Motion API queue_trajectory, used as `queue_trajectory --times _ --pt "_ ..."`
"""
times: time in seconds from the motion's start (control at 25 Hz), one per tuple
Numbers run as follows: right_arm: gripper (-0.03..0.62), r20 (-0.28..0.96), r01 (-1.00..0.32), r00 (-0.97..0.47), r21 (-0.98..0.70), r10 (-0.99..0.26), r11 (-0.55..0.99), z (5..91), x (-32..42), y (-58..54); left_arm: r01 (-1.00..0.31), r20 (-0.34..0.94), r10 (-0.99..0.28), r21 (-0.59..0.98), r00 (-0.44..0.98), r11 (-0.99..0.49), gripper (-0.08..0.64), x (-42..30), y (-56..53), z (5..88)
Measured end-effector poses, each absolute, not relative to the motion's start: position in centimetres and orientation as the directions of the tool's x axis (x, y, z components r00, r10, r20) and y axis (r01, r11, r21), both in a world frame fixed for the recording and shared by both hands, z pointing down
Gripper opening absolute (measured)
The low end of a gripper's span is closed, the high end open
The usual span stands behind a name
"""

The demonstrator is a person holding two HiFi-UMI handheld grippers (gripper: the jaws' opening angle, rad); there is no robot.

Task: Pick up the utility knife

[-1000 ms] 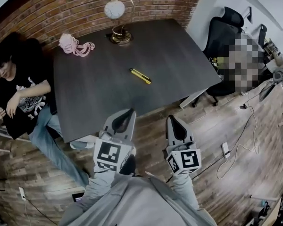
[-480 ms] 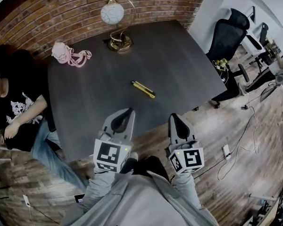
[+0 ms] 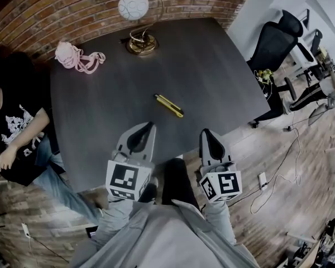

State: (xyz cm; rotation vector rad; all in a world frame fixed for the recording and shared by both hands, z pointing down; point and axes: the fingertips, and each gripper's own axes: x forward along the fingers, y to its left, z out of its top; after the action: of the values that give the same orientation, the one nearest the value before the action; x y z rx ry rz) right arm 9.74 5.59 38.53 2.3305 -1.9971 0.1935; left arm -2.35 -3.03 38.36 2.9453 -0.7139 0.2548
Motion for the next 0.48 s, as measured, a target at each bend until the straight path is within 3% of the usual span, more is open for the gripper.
queue_trajectory --times 0.48 --pt "0.02 0.139 -0.997 -0.066 -0.037 -0.988 0.062 38.7 16.0 -6.3 -0.632 0.19 -0.616 0.031 0.764 -0.774 0.018 2.3 -11.7 38.1"
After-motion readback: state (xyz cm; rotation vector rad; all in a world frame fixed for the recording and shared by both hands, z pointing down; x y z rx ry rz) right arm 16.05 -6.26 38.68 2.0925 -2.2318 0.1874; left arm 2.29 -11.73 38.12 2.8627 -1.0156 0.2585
